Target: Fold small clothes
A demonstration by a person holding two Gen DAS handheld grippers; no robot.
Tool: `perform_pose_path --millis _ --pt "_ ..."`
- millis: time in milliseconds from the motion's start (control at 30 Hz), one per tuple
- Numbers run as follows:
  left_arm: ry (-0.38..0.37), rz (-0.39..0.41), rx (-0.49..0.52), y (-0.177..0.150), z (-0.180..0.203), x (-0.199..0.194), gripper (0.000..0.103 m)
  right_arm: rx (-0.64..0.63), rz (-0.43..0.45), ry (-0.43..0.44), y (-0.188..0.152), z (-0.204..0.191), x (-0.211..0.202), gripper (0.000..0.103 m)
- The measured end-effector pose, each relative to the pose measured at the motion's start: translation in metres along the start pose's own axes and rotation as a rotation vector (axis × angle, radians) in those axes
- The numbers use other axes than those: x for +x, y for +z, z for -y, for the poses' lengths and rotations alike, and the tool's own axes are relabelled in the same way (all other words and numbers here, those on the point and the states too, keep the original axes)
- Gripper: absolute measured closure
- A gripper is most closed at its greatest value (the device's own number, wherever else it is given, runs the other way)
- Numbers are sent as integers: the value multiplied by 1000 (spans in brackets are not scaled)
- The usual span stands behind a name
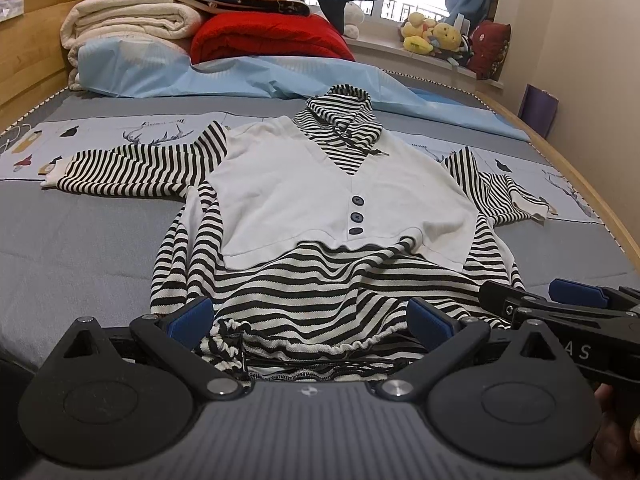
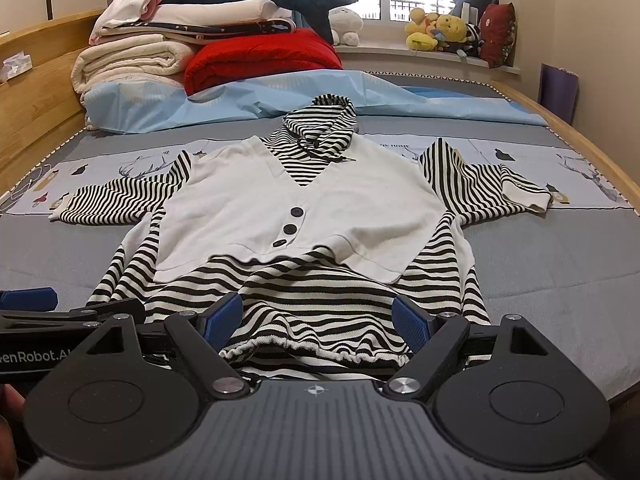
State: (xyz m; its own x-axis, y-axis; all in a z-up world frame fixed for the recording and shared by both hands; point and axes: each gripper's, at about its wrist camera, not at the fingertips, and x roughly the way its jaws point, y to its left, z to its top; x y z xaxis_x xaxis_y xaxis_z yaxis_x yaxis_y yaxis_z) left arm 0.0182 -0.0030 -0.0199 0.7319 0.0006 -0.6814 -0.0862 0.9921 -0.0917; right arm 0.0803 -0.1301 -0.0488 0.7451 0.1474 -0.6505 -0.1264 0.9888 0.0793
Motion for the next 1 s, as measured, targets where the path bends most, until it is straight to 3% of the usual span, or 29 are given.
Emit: perform_pose_path --millis 500,800,900,967,1000 --pt "-1 0 -1 0 0 0 1 1 -3 -1 1 0 0 20" --pt "11 114 78 20 4 -9 1 36 36 -15 2 4 -2 20" --pt "16 164 112 44 0 -3 6 61 42 -21 5 8 -1 20" --pt "19 199 125 65 -6 5 17 73 51 -27 7 11 -1 20" --pt "19 218 128 78 -10 12 27 77 56 -33 8 13 -1 20"
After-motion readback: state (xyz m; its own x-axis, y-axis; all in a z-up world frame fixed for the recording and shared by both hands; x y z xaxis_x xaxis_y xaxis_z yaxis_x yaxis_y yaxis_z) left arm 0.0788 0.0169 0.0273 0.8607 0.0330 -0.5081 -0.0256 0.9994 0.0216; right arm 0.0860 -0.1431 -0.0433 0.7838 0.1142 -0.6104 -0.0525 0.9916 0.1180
